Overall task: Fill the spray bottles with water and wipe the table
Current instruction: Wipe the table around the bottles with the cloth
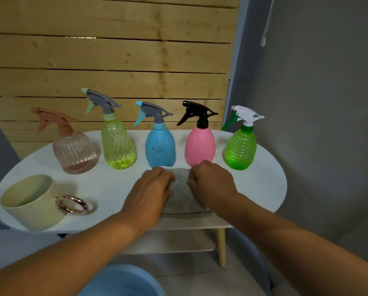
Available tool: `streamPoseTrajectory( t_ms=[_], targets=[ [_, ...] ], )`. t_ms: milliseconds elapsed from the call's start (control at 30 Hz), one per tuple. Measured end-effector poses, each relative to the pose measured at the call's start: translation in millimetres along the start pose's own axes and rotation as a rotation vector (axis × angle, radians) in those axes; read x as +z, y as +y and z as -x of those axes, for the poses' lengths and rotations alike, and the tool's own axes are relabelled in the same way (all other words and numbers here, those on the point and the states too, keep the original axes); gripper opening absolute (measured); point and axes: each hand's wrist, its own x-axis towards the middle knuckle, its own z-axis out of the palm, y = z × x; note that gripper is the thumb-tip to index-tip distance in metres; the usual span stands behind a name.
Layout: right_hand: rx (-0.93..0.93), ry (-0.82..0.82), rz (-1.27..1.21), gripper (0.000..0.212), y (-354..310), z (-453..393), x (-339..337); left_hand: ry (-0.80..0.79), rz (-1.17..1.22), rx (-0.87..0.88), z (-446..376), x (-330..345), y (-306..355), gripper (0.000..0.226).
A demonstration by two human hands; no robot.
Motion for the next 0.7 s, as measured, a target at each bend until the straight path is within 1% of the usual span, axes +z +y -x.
streamPoseTrajectory(
  t_ms=[33,100,167,267,400,533,600,633,700],
  targets=[
    [-0.076,-0.034,0.006,0.025,-1.6,5.8,0.5,-0.086,-0.012,0.063,1.4,-1.5,-3.9,0.045],
    [-0.173,-0.139,-0.001,0.03,-3.5,16.8,-1.0,-0.265,-0.047,0.101,2.1,-5.6,-14.0,0.057],
    [-0.206,-0.239,-0.017,0.031,-2.9,27.1,-4.6,-0.424,-0.154,0.118,2.3,-7.9,-25.6,0.061],
    [-0.247,-0.282,-0.098,0.027,1.0,36.4,-12.2,-0.562,-0.246,0.149,0.6,-9.6,-36.3,0.062],
    [-0.305,-0.297,-0.093,0.03,9.6,41.0,-18.0,-0.647,-0.23,0.159,1.2,-14.5,-40.2,0.064],
    [-0.41,-0.343,-0.06,0.036,18.6,45.7,-20.0,-0.72,-0.234,0.154,7.2,-17.7,-38.0,0.063],
    [-0.426,-0.354,-0.057,0.033,22.3,46.5,-20.2,-0.749,-0.237,0.146,8.7,-19.7,-35.5,0.062],
    [-0.436,-0.352,-0.039,0.03,21.9,46.0,-21.7,-0.743,-0.231,0.136,8.5,-20.8,-34.6,0.062],
    [-0.439,-0.333,-0.021,0.028,19.5,46.8,-24.8,-0.681,-0.201,0.113,8.3,-20.4,-29.4,0.061]
  ],
)
